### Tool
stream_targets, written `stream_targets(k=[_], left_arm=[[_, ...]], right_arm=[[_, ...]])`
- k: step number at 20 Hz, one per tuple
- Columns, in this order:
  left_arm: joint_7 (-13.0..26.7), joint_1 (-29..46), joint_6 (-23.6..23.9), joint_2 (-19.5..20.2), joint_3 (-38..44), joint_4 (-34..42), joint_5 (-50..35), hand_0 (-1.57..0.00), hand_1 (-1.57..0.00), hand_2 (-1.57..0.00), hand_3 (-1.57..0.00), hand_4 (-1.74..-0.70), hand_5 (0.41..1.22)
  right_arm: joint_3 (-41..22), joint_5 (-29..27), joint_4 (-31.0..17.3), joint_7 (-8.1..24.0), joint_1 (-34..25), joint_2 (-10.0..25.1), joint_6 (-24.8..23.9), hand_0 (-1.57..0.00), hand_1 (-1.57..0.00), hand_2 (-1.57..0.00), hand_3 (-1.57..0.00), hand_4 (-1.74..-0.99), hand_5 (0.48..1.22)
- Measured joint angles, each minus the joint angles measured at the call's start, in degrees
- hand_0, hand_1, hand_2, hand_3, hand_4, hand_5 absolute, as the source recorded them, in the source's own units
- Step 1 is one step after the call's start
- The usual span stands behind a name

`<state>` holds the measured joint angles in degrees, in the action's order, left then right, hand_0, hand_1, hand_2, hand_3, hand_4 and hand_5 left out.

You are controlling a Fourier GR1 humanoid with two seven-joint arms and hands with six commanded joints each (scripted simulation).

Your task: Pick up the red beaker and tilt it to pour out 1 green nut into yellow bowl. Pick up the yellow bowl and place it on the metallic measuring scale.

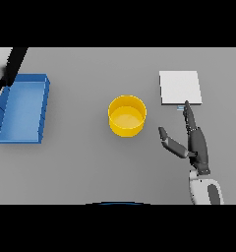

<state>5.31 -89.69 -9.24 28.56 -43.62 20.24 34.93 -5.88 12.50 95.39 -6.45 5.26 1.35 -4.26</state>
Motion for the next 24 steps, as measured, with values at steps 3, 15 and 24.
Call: stream_targets(k=[3, 15, 24], left_arm=[[0.13, 4.68, 4.21, 4.02, 6.16, -0.01, -8.93, -1.57, -1.57, -1.57, -1.43, -1.74, 1.221], [22.27, 40.27, 27.19, 16.85, 15.63, 31.77, -33.26, -1.57, -1.57, -1.57, -1.45, -1.74, 1.221], [28.21, 55.94, 38.16, 18.91, 12.78, 45.76, -38.35, -1.57, -1.57, -1.57, -1.53, -1.74, 1.166]], right_arm=[[0.05, -0.30, -0.32, -2.22, 0.79, 0.63, 0.66, 0.00, 0.00, 0.00, 0.00, -1.222, 0.586], [-0.82, 1.80, 0.09, -1.05, -0.10, 2.86, 1.40, 0.00, 0.00, 0.00, 0.00, -1.206, 0.657], [-0.95, 2.06, -1.22, -1.37, -0.55, 2.84, 1.46, 0.00, 0.00, 0.00, 0.00, -1.214, 0.666]])
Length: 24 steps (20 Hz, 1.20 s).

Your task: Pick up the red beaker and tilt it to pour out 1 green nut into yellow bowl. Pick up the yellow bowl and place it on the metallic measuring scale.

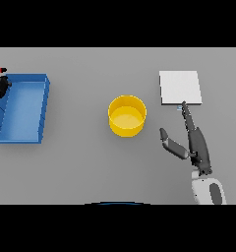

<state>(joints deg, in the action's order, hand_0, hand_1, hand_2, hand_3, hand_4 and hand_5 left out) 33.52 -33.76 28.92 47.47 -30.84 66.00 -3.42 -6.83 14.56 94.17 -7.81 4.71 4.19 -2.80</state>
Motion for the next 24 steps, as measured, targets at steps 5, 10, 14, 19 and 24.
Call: stream_targets(k=[5, 10, 14, 19, 24], left_arm=[[1.34, 1.04, 0.78, 1.36, -3.92, 0.02, -1.63, -1.57, -1.57, -1.57, -1.50, -1.53, 0.865], [1.43, 1.84, -10.07, 4.51, -5.94, 4.47, -7.01, -0.75, -0.60, -0.61, -0.58, -0.97, 0.740], [0.40, 2.30, -14.35, 6.10, -6.02, 6.21, -9.39, -0.30, -0.25, -0.25, -0.24, -0.83, 0.688], [-0.66, 1.32, -14.30, 5.98, -4.58, 5.50, -10.47, -0.10, -0.08, -0.08, -0.08, -0.78, 0.674], [-4.25, 0.75, -12.94, 4.27, -3.76, 3.91, -10.47, -0.03, -0.03, -0.03, -0.02, -0.78, 0.679]], right_arm=[[-0.15, 0.06, 1.15, -1.95, 1.49, 0.30, 0.05, 0.00, 0.00, 0.00, 0.00, -1.197, 0.664], [-0.20, -0.15, 1.29, -1.44, 1.87, -0.17, -0.15, 0.00, 0.00, 0.00, 0.00, -1.181, 0.665], [-0.65, 0.27, 1.90, -0.62, 2.27, -0.32, -0.17, 0.00, 0.00, 0.00, 0.00, -1.189, 0.666], [-1.14, 1.22, 2.34, 1.32, 1.84, -0.33, -0.34, 0.00, 0.00, 0.00, 0.00, -1.192, 0.660], [-2.92, 4.73, 2.12, 2.30, 0.33, 1.05, 0.17, 0.00, 0.00, 0.00, 0.00, -1.162, 0.694]])
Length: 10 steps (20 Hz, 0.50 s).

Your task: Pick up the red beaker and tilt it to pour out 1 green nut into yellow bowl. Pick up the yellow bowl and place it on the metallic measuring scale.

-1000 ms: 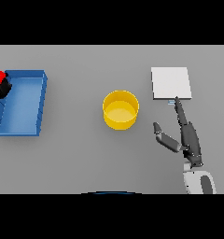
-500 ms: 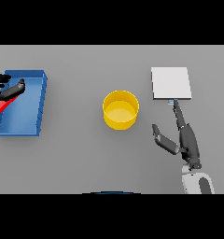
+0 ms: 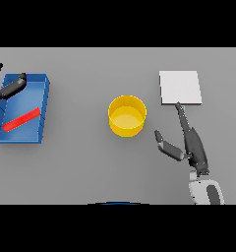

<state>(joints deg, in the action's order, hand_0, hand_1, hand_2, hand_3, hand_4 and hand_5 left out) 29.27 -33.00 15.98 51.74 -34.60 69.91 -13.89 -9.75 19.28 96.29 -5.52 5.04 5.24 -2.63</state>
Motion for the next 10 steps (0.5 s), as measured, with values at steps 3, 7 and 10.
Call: stream_targets(k=[3, 7, 10], left_arm=[[-0.49, 0.24, 0.46, -0.46, 0.07, -0.31, -0.10, -0.02, -0.01, -0.01, -0.01, -0.78, 0.700], [-0.14, 0.93, 0.48, -0.08, -0.01, 0.79, -0.56, -0.01, 0.00, 0.00, 0.00, -0.79, 0.710], [-0.18, 0.47, 0.73, -0.77, -0.26, -0.05, -0.19, 0.00, 0.00, 0.00, 0.00, -0.80, 0.708]], right_arm=[[-1.54, 1.88, 0.49, -0.76, -3.25, 3.46, 3.39, 0.00, 0.00, 0.00, 0.00, -1.221, 0.709], [-4.68, 7.16, -1.65, 2.38, -9.58, 8.44, 8.05, 0.00, 0.00, 0.00, 0.00, -1.278, 0.683], [-7.91, 13.38, -3.79, 2.75, -15.71, 13.76, 11.50, 0.00, 0.00, 0.00, 0.00, -1.278, 0.669]])
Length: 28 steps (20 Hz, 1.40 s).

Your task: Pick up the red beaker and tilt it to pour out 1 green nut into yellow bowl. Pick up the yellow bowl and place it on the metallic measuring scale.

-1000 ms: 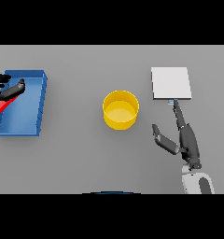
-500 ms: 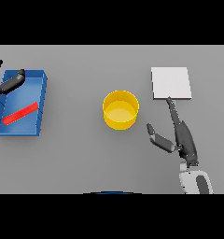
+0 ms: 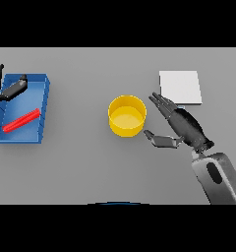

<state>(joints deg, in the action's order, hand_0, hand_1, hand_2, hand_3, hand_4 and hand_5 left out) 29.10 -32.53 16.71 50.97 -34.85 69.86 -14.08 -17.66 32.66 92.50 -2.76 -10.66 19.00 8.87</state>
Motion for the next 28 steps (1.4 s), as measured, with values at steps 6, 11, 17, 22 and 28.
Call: stream_targets(k=[6, 11, 17, 22, 28], left_arm=[[0.41, -1.06, -0.51, 0.04, -0.01, -0.21, -0.04, 0.00, 0.00, 0.00, 0.00, -0.80, 0.723], [0.33, -0.71, -0.27, 0.02, -0.50, 0.13, 0.39, 0.00, 0.00, 0.00, 0.00, -0.80, 0.717], [0.31, -1.46, -1.22, 0.32, -0.26, -0.85, 0.29, 0.00, 0.00, 0.00, 0.00, -0.80, 0.729], [-0.63, -0.84, -1.34, 0.61, -0.10, -0.47, -0.03, 0.00, 0.00, 0.00, 0.00, -0.80, 0.735], [-1.04, -1.30, -1.72, 0.70, 0.20, -1.57, 0.04, 0.00, 0.00, 0.00, 0.00, -0.79, 0.732]], right_arm=[[-6.87, 6.66, -5.49, -1.81, -10.58, 2.66, 6.37, 0.00, 0.00, 0.00, 0.00, -1.273, 0.656], [-10.79, 8.71, -11.50, -4.41, -16.29, 2.66, 10.48, 0.00, 0.00, 0.00, 0.00, -1.269, 0.683], [-13.76, 9.71, -18.87, -7.42, -21.50, 1.33, 13.40, 0.00, 0.00, 0.00, 0.00, -1.243, 0.682], [-16.22, 11.14, -22.43, -7.26, -23.76, 0.10, 15.51, 0.00, 0.00, 0.00, 0.00, -1.288, 0.671], [-18.37, 12.52, -25.47, -6.76, -26.18, -0.47, 18.09, 0.00, 0.00, 0.00, 0.00, -1.304, 0.703]])
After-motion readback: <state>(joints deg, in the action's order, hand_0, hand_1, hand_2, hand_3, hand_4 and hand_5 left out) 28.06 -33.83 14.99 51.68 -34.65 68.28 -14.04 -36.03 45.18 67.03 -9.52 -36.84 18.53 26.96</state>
